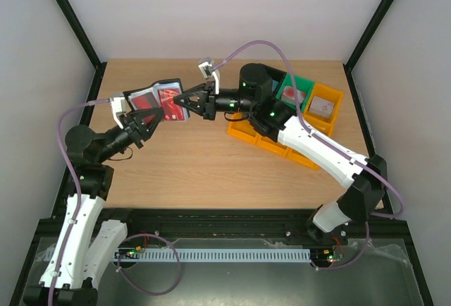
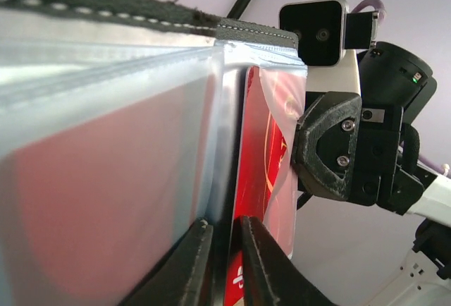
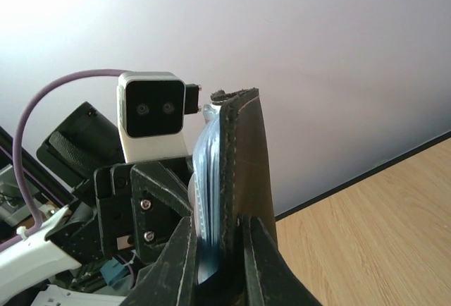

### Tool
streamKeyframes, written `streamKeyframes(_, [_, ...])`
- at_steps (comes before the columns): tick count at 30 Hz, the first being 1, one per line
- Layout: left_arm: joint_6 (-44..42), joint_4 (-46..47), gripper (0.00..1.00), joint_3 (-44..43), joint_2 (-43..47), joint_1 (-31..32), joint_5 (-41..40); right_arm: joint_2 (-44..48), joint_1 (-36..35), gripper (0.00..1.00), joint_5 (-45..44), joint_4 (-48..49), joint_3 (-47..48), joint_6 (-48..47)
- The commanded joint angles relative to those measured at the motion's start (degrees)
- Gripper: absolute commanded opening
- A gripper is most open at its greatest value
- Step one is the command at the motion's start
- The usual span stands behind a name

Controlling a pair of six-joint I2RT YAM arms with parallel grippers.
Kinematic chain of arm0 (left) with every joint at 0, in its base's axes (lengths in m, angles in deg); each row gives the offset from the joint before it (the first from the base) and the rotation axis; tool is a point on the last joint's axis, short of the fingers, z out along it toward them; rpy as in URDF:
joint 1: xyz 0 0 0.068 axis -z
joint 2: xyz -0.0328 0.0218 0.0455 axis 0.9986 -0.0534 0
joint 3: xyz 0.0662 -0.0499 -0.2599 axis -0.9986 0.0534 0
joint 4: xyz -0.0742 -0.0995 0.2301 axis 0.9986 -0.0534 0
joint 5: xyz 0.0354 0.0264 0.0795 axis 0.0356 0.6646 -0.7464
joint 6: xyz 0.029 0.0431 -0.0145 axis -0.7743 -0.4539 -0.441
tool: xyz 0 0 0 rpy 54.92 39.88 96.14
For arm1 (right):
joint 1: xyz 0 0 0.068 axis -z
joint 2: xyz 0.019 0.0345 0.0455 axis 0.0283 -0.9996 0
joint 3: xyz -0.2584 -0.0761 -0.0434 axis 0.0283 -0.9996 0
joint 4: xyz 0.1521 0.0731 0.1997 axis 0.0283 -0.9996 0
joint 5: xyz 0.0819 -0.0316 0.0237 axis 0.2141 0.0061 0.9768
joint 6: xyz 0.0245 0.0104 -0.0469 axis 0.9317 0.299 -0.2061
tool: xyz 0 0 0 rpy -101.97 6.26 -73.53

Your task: Take the credit cards out of the card holder

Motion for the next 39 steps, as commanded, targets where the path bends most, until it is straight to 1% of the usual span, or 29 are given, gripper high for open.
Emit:
streamKeyframes(1, [3.37,2.18,0.16,0.48,-1.77,3.77,1.49,-2.18,-3.75,0.02,6.50,10.24,1.13,4.42])
streamKeyframes(4, [2.92,1.31,0.18,0.75,-2.11,4.86,0.43,-2.35,-3.75,0.02,4.23,11.77,1.15,4.98])
streamKeyframes(8, [3.44,2.20,0.15,1.39,-2.18,5.00,-0.30,-3.16,-3.76,0.02,1.66,14.98,1.17,7.59])
streamKeyframes(9, [3.76,3.06,0.14,1.40,-2.14,5.08,0.11,-3.28,-3.81,0.02,-0.12,13.99,1.30,7.43])
streamKeyframes(12, [3.66,4.70,0.03,0.98,-2.29,5.17,1.80,-2.95,-3.77,0.02,-9.61,8.85,0.64,4.32])
streamKeyframes(15, [3.22,4.38,0.02,0.46,-1.80,5.05,1.95,-3.80,-3.81,0.02,-11.86,6.48,0.90,3.12])
streamKeyframes(17, [3.47,3.98,0.02,0.78,-1.19,4.54,1.81,-4.25,-3.72,0.02,-11.06,5.46,0.91,2.53])
streamKeyframes(19, [4.44,3.72,0.02,1.68,-0.35,3.59,1.32,-3.90,-3.30,0.02,-8.36,6.93,-0.32,2.68])
streamKeyframes(22, [5.78,3.80,0.02,2.36,0.75,1.40,0.78,-2.64,-0.98,0.03,0.01,15.17,-4.45,8.36])
streamKeyframes(24, [5.92,5.19,0.02,2.29,1.23,0.98,0.98,-2.12,0.32,0.07,3.47,17.77,-5.92,11.05])
streamKeyframes(27, [4.78,8.31,0.02,2.02,1.96,1.01,2.58,-1.97,0.31,0.15,6.42,15.29,-5.31,9.58])
streamKeyframes(29, [2.66,8.92,0.02,2.02,2.34,1.11,3.24,-2.11,0.28,0.17,9.13,17.42,-6.14,11.00])
streamKeyframes(31, [1.19,8.42,0.02,2.23,2.64,1.13,3.04,-2.22,0.25,0.17,11.15,19.05,-7.03,12.23])
streamKeyframes(34, [0.75,8.17,0.02,2.04,3.03,1.13,3.45,-2.34,0.28,0.24,11.96,17.25,-7.12,11.26])
streamKeyframes(35, [0.63,8.20,0.02,1.91,3.10,1.13,3.57,-2.28,0.22,0.24,12.05,16.60,-6.99,10.98])
streamKeyframes(36, [0.36,8.07,0.02,1.80,3.19,1.09,3.64,-2.19,0.24,0.24,12.03,16.18,-6.87,10.58])
streamKeyframes(37, [0.17,7.86,0.02,1.59,3.12,1.05,3.72,-2.19,0.23,0.22,11.96,15.89,-6.87,10.42])
streamKeyframes(39, [-0.13,7.52,0.02,1.41,3.07,0.88,3.64,-1.99,0.26,0.12,11.68,15.49,-6.62,9.92])
